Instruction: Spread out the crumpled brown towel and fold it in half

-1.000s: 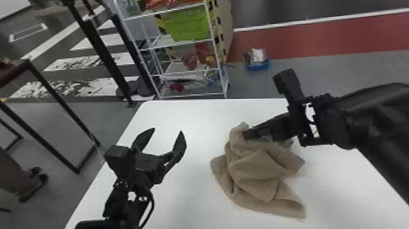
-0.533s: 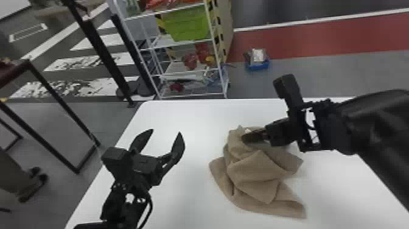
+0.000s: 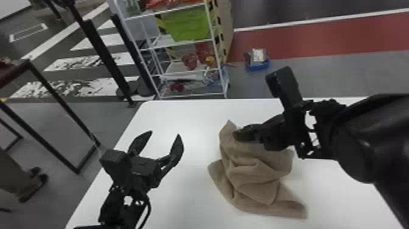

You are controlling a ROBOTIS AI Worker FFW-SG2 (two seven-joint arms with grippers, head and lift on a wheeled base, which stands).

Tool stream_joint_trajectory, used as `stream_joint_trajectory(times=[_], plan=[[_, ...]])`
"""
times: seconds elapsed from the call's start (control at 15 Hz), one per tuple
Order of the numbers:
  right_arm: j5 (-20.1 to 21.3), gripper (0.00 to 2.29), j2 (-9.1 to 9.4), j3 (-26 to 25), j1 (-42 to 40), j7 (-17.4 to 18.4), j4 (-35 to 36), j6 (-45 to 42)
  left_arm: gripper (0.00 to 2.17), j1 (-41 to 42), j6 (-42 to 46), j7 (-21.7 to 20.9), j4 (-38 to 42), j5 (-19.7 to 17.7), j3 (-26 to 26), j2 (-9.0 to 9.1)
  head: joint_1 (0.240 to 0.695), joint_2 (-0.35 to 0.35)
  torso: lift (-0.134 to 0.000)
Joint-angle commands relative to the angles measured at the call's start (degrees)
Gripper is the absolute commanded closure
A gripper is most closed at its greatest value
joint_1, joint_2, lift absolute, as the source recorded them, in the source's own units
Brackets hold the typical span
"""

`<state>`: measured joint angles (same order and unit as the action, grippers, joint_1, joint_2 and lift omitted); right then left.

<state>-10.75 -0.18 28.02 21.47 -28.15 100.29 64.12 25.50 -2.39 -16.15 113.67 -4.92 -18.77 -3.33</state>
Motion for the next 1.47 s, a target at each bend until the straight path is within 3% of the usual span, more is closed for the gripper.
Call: stream_joint_trajectory(times=[0.0,0.2,0.4,0.67,0.8,0.93,1.07,1.2,1.4], plan=[[1.0,1.95,0.23,-2.6,-2.0,0.0,9.7,6.3,0.16,0.0,0.0,0.0,0.0,0.0,0.0,-0.01,0.695,0.350,-0.124],[-1.4,1.95,0.23,-6.6,-4.1,0.1,20.8,13.0,0.16,-0.2,0.0,0.0,-0.5,0.2,0.0,-0.09,0.695,0.350,-0.124],[-6.9,1.95,0.23,-9.6,-6.3,0.4,28.6,12.1,0.16,-0.4,0.0,0.1,-0.5,0.3,0.3,-0.01,0.695,0.350,-0.124],[-9.7,1.95,0.23,-12.9,-9.1,2.6,35.8,9.3,0.16,-0.3,-0.2,0.0,0.0,0.3,-0.1,-0.01,0.674,0.350,-0.124],[-15.0,1.95,0.23,-16.6,-11.6,2.5,37.6,7.9,0.16,-0.3,-0.2,0.1,-0.3,0.2,-0.2,-0.01,0.665,0.350,-0.124],[-12.1,1.94,0.23,-18.5,-15.4,2.3,40.8,10.9,0.16,-0.2,0.0,0.0,-0.5,0.2,0.0,-0.01,0.660,0.350,-0.124],[-8.9,1.94,0.23,-21.2,-19.1,2.1,40.9,8.6,0.16,-0.2,0.1,0.1,-0.9,0.4,0.3,-0.01,0.676,0.350,-0.124],[-9.4,1.94,-0.44,-26.3,-21.8,1.5,40.9,8.1,0.16,-0.2,0.1,0.2,-1.1,0.7,0.8,-0.01,0.695,0.350,-0.124],[-6.3,1.85,-4.75,-32.6,-26.5,0.8,41.6,10.7,0.16,-0.1,0.5,0.2,-1.3,1.3,1.2,-0.01,0.695,0.350,-0.124]])
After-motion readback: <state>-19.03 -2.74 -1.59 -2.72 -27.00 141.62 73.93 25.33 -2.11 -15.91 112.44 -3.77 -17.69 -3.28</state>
